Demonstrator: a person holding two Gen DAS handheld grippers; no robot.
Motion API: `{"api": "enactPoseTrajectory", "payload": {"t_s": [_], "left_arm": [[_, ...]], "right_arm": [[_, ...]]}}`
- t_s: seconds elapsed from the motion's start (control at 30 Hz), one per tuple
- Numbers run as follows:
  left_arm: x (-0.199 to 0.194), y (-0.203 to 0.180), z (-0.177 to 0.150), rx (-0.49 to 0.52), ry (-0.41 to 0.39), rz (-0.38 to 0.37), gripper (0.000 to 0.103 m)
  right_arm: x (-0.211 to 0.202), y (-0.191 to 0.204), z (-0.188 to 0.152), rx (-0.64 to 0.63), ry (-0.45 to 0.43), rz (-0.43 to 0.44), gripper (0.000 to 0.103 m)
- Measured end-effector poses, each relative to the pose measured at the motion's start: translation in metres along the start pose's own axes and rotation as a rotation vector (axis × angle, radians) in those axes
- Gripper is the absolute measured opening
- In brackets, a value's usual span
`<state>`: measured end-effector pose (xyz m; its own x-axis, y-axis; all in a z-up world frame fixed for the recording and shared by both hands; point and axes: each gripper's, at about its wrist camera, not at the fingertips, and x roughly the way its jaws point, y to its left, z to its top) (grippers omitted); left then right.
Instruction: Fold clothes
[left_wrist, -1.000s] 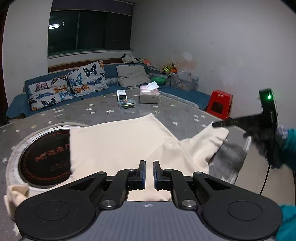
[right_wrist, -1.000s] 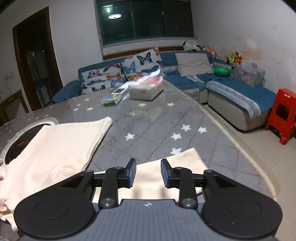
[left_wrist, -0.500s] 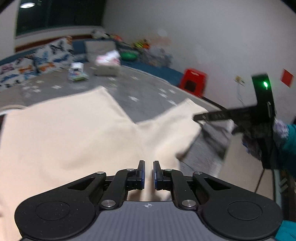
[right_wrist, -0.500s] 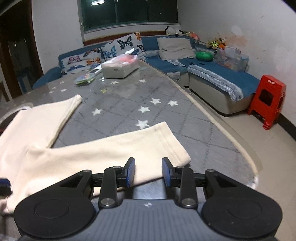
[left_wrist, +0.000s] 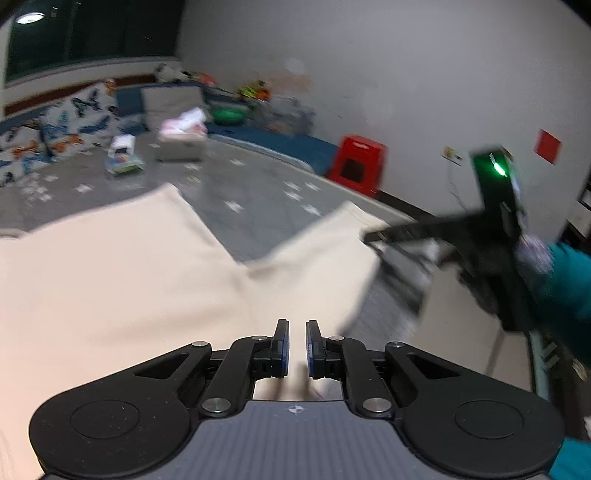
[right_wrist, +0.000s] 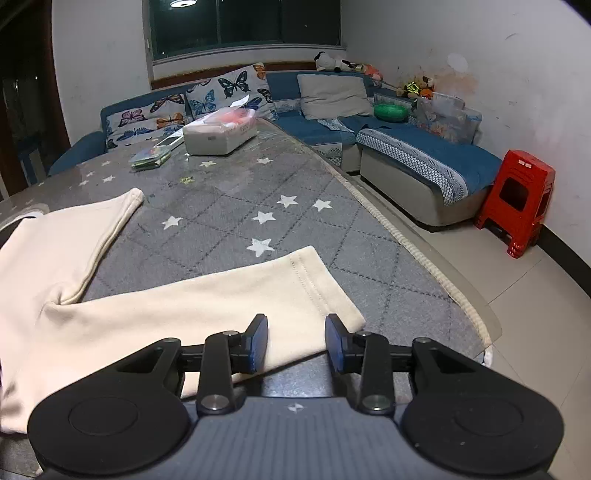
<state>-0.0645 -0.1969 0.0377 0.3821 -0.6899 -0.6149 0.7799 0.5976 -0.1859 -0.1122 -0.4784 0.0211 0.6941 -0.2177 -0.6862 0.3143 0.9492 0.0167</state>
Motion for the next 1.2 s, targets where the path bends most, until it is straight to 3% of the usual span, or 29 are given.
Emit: {"api": "enactPoseTrajectory", "payload": {"t_s": [0.17,0.23,0.33,0.5,0.8,1.03,1.2], "left_arm": [[0.025,0.014,0.021,-0.046,0.007,0.054,0.011],[0.036,0.018,0.027,-0.064,0.018,0.065,0.018],[0.053,0.020,0.029,-0.081,0.056,0.048,0.019],[0.056,0.009,0.021,-0.025,0.057,0.007,0.035],[0.059,0.024,0.039,-0.074,0.027,0.000,0.033],[0.086,0.064,0.080,-0.153,0.029,0.104,0.027],[0.116,0.079,0.101,-0.141,0.055,0.150,0.021]], "right_arm": [[-0.005,-0.002,-0.004,0.000,0.015,-0.009,0.035],[-0.008,-0.003,-0.006,0.004,0.020,-0.009,0.035],[-0.013,-0.005,-0.009,0.012,0.027,-0.006,0.035],[-0.019,-0.004,-0.005,0.003,0.006,-0.006,0.035],[-0.005,0.001,-0.002,0.003,0.015,0.016,0.036],[-0.003,0.000,-0.002,0.016,0.009,0.021,0.039],[-0.001,0.000,0.000,0.019,0.007,0.022,0.042]]}}
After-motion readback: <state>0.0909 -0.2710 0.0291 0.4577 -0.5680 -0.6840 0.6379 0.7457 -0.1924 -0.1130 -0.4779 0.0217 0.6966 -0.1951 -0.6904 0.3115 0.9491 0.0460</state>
